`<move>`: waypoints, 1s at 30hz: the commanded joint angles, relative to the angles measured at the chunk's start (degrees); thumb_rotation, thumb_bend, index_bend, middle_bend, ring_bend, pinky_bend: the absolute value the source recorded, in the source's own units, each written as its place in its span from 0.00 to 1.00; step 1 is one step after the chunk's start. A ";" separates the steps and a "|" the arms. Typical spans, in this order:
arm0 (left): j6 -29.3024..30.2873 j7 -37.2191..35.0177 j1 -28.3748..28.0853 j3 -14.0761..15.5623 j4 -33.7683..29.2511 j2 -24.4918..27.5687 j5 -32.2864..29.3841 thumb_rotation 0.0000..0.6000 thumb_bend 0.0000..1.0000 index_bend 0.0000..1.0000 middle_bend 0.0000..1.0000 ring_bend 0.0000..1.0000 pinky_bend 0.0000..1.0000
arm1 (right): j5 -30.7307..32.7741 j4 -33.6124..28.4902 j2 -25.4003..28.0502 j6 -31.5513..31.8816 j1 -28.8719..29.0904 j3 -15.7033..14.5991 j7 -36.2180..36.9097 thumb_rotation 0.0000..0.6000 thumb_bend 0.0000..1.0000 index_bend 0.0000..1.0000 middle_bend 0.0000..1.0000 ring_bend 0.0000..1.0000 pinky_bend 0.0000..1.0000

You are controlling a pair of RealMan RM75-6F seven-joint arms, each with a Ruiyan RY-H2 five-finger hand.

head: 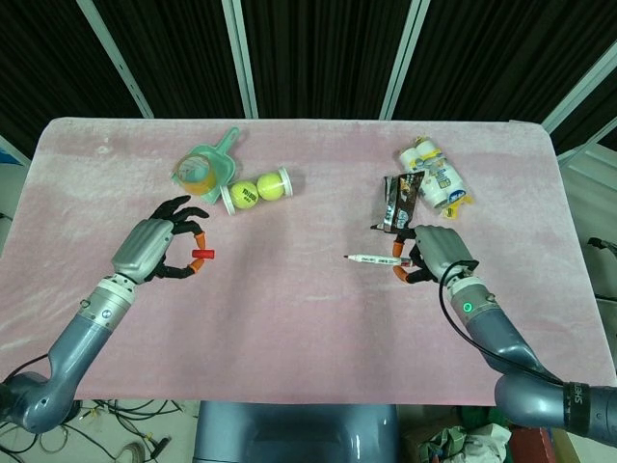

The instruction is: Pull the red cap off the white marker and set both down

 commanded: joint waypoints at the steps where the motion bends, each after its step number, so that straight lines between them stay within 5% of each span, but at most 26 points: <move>1: -5.27 -9.98 1.67 1.88 13.04 -6.65 4.56 1.00 0.40 0.54 0.22 0.00 0.06 | -3.18 2.88 -3.89 0.01 -2.82 -1.16 2.33 1.00 0.45 0.82 1.00 1.00 0.96; 10: -10.28 -14.81 0.79 2.20 26.33 -15.56 4.50 1.00 0.40 0.52 0.21 0.00 0.05 | -7.49 7.22 -9.33 1.24 -4.60 -1.16 1.99 1.00 0.45 0.82 1.00 1.00 0.96; 16: -10.95 -13.68 0.82 2.65 29.89 -18.08 5.19 1.00 0.35 0.46 0.19 0.00 0.04 | -7.74 9.44 -13.39 4.26 -4.90 -1.05 -0.81 1.00 0.45 0.82 1.00 1.00 0.96; 23: -12.83 -9.34 0.56 2.82 29.01 -17.54 3.37 1.00 0.18 0.23 0.13 0.00 0.02 | -7.02 12.12 -16.13 3.44 -4.77 -0.14 -1.24 1.00 0.45 0.82 1.00 1.00 0.96; 30: -11.30 -7.77 1.23 1.45 23.14 -13.80 2.73 1.00 0.18 0.18 0.11 0.00 0.00 | -6.24 15.37 -18.48 2.57 -4.79 0.64 -1.09 1.00 0.44 0.82 1.00 1.00 0.96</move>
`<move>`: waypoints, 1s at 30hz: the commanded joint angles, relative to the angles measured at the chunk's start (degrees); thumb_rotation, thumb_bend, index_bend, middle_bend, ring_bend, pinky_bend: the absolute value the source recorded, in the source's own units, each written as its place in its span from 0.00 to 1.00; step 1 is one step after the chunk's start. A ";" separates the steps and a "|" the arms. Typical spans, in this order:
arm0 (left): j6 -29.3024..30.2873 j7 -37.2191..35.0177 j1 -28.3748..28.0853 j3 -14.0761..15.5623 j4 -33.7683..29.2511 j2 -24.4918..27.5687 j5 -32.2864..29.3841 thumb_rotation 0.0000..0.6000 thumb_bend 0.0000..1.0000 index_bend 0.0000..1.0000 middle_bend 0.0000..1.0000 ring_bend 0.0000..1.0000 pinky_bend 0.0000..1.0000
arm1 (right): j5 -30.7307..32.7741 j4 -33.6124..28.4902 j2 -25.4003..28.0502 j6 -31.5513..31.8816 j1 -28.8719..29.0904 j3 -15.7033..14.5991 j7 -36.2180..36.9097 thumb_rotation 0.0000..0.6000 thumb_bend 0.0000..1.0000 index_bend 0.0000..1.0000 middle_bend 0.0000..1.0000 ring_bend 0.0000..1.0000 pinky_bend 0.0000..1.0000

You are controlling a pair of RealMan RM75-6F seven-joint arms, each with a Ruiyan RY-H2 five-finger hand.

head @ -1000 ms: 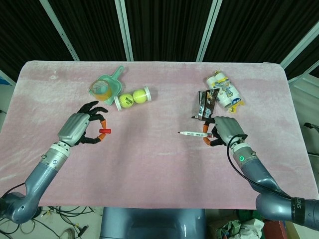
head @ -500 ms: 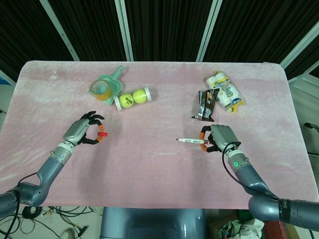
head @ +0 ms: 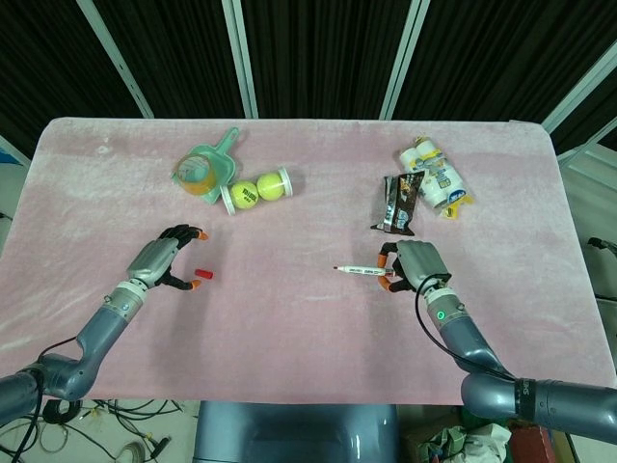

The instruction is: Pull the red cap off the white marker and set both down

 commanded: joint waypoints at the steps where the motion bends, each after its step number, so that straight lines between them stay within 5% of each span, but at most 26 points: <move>1: 2.29 0.50 0.69 -1.43 -4.65 3.13 0.16 1.00 0.18 0.18 0.11 0.00 0.00 | 0.55 2.06 -1.33 -0.45 -0.10 0.46 0.33 1.00 0.44 0.82 1.00 1.00 0.96; 10: 11.22 2.31 3.88 -3.36 -20.87 14.24 6.68 1.00 0.18 0.18 0.11 0.00 0.00 | 0.64 7.30 -5.57 -0.53 -1.00 -0.43 -0.45 1.00 0.38 0.82 1.00 1.00 0.96; 17: 18.19 12.87 6.69 -2.91 -28.44 18.65 9.20 1.00 0.18 0.18 0.11 0.00 0.00 | -0.14 9.94 -8.76 -0.46 -1.53 -0.45 -0.99 1.00 0.36 0.82 1.00 1.00 0.96; 30: 21.69 15.98 8.04 -3.53 -29.54 18.43 9.38 1.00 0.18 0.18 0.12 0.00 0.01 | 0.55 14.19 -13.80 -1.01 -2.22 -1.10 -3.46 1.00 0.34 0.77 1.00 1.00 0.95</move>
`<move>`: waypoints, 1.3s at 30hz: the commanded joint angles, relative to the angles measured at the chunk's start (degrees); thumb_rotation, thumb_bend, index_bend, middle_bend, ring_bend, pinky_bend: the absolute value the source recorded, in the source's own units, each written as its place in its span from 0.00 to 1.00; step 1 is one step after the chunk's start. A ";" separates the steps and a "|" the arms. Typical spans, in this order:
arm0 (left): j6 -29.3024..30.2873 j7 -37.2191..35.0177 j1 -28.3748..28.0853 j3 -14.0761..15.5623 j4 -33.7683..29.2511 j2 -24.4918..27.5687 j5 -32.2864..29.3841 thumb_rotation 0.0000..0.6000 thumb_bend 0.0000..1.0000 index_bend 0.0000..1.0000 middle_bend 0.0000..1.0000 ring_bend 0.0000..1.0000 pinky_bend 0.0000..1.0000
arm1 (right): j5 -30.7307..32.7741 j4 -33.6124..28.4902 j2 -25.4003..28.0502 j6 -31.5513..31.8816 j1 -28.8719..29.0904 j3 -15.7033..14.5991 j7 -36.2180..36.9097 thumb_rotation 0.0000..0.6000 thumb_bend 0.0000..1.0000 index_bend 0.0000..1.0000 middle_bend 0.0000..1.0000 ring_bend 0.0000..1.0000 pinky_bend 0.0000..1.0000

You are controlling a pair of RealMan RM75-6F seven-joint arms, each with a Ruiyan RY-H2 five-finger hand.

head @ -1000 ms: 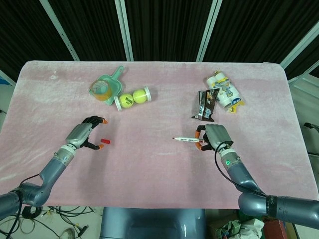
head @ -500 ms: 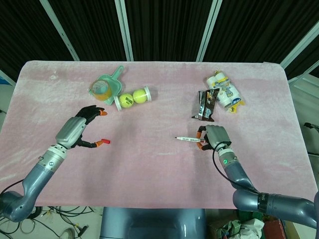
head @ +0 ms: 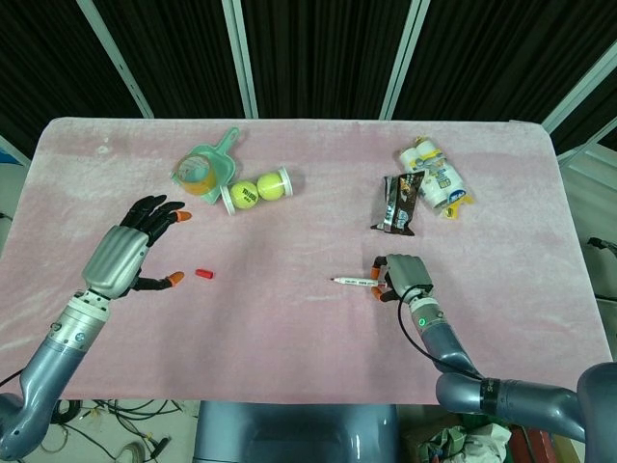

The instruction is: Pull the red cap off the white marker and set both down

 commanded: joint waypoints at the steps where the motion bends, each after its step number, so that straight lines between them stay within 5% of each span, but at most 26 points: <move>1: 0.46 0.34 0.08 -0.18 0.64 -0.47 0.13 1.00 0.18 0.18 0.12 0.00 0.00 | 1.10 0.43 -0.19 -0.47 -0.06 -0.08 -1.04 1.00 0.33 0.75 1.00 1.00 0.95; 6: 0.08 0.03 -0.01 -0.01 1.04 -0.88 0.48 1.00 0.18 0.18 0.12 0.00 0.00 | 3.26 0.79 -0.24 -1.71 0.11 -0.50 -2.94 1.00 0.27 0.64 1.00 1.00 0.95; 14: 0.55 0.64 0.21 -0.13 0.96 -1.05 0.60 1.00 0.18 0.18 0.12 0.00 0.00 | 6.70 -2.59 3.18 -4.97 1.17 -0.68 -5.46 1.00 0.16 0.25 1.00 1.00 0.95; 24: 1.63 3.10 0.93 0.08 -0.85 -0.37 0.88 1.00 0.18 0.18 0.12 0.00 0.00 | 5.37 -12.21 11.83 -2.56 -0.92 2.76 -1.49 1.00 0.16 0.18 0.99 0.99 0.91; 27: 2.63 7.14 2.47 1.31 -2.48 1.93 0.39 1.00 0.18 0.16 0.12 0.00 0.00 | 2.02 -17.27 17.37 0.19 -3.45 3.87 0.86 1.00 0.16 0.18 0.86 0.87 0.80; 33: 11.89 17.11 9.48 4.40 -7.61 5.14 0.05 1.00 0.17 0.13 0.10 0.00 0.00 | -11.38 -28.44 32.61 10.11 -14.16 3.85 8.57 1.00 0.16 0.18 0.44 0.54 0.40; 35: 14.39 18.15 11.94 6.02 -7.88 5.33 0.84 1.00 0.15 0.12 0.09 0.00 0.00 | -17.29 -29.83 35.51 15.77 -18.54 2.99 10.89 1.00 0.15 0.18 0.33 0.44 0.29; 39: 18.20 18.88 16.63 9.45 -7.04 5.39 2.30 1.00 0.11 0.11 0.07 0.00 0.00 | -30.61 -26.60 35.85 32.76 -28.17 -1.06 8.46 1.00 0.11 0.18 0.20 0.33 0.24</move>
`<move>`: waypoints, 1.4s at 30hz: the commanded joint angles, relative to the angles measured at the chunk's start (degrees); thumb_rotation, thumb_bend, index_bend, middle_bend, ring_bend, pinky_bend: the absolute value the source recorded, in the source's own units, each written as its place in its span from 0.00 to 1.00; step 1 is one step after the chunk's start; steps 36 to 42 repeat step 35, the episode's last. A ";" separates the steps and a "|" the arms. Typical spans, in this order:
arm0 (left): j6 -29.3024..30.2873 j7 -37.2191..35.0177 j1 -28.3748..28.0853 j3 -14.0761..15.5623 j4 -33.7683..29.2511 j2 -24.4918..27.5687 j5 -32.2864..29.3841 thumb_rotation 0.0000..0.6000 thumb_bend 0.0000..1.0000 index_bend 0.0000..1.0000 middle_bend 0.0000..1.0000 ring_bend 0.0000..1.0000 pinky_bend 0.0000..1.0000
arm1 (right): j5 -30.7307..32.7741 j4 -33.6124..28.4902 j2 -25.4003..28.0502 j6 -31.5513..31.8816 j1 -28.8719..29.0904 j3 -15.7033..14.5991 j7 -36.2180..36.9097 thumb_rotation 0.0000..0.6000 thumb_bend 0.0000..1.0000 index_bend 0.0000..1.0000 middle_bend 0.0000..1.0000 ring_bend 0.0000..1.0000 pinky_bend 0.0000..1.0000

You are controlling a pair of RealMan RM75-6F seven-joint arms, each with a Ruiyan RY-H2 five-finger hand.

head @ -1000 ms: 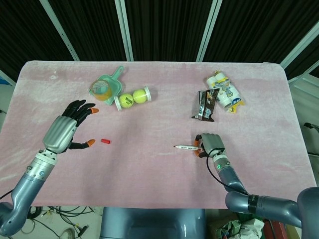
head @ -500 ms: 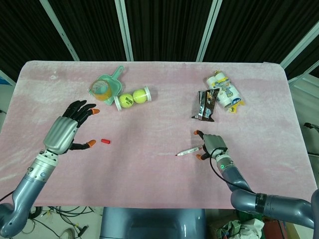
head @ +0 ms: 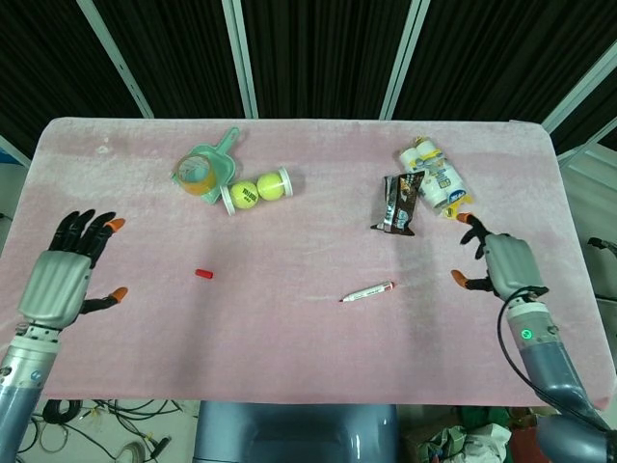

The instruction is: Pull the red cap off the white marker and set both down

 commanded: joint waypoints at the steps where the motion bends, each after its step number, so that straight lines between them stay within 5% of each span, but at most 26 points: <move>1: 4.66 0.70 5.24 3.71 0.46 0.30 1.94 1.00 0.11 0.11 0.07 0.00 0.00 | -17.09 1.12 2.19 21.54 -14.01 -4.75 -0.30 1.00 0.10 0.18 0.18 0.31 0.24; 7: 10.85 -7.03 11.26 6.14 9.59 -3.15 5.19 1.00 0.08 0.10 0.03 0.00 0.00 | -26.78 12.34 -5.90 34.87 -23.84 -10.05 -1.11 1.00 0.08 0.16 0.10 0.25 0.23; 18: 15.04 -22.48 15.21 6.36 21.71 -5.36 9.20 1.00 0.05 0.07 0.01 0.00 0.00 | -27.60 17.78 -7.83 32.85 -28.93 -12.99 2.01 1.00 0.08 0.14 0.07 0.24 0.22; 42: 13.05 -19.31 15.90 5.33 19.36 -4.77 8.90 1.00 0.05 0.07 0.01 0.00 0.00 | -28.20 16.23 -5.81 27.68 -28.88 -11.29 1.58 1.00 0.08 0.14 0.08 0.25 0.22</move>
